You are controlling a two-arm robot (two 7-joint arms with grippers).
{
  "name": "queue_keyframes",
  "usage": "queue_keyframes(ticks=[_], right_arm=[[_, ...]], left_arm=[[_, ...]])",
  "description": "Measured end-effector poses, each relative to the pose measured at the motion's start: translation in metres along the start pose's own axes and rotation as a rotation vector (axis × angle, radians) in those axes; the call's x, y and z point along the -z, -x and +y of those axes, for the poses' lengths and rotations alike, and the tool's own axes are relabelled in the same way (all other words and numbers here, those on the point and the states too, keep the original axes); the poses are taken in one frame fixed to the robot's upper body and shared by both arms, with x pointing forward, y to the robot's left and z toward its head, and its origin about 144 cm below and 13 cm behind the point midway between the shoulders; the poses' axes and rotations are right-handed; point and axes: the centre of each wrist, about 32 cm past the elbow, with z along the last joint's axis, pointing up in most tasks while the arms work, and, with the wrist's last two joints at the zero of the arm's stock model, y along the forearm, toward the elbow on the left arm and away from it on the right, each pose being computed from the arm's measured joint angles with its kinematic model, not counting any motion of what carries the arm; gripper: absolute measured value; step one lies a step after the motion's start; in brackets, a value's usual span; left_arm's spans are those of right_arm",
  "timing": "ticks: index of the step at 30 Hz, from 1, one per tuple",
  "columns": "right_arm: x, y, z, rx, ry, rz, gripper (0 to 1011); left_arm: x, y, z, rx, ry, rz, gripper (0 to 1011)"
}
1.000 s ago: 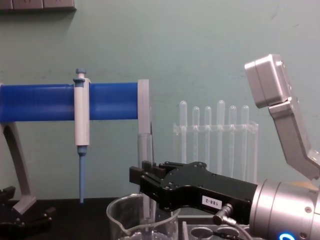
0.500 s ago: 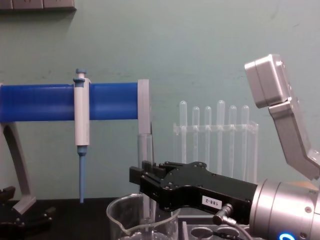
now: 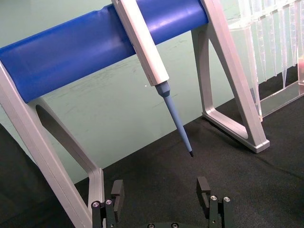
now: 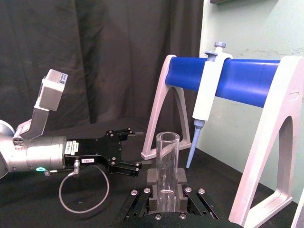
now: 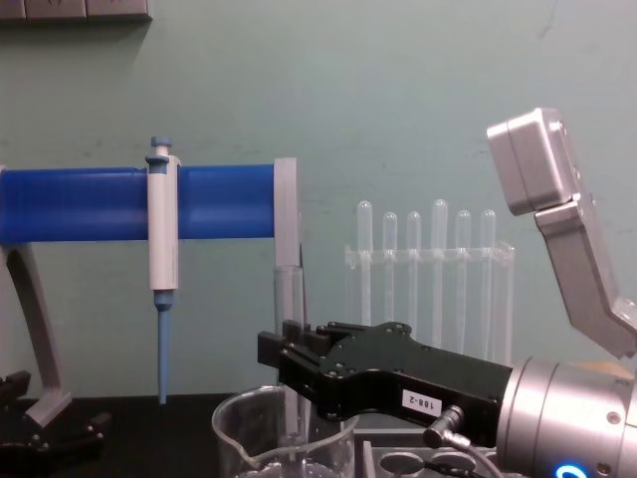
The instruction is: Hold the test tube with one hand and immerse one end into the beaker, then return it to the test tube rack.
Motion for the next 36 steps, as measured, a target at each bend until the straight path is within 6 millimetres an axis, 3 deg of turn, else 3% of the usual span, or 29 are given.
queue_keyframes(ticks=[16, 30, 36], right_arm=[[-0.005, 0.0, 0.001, -0.001, -0.014, 0.002, 224], [-0.063, -0.002, -0.004, -0.027, -0.054, -0.041, 224], [-0.092, -0.004, -0.024, -0.003, -0.083, -0.077, 225]], left_arm=[[0.0, 0.0, 0.0, 0.0, 0.0, 0.0, 1000], [0.0, 0.0, 0.0, 0.0, 0.0, 0.0, 1000], [0.0, 0.0, 0.0, 0.0, 0.0, 0.0, 1000]])
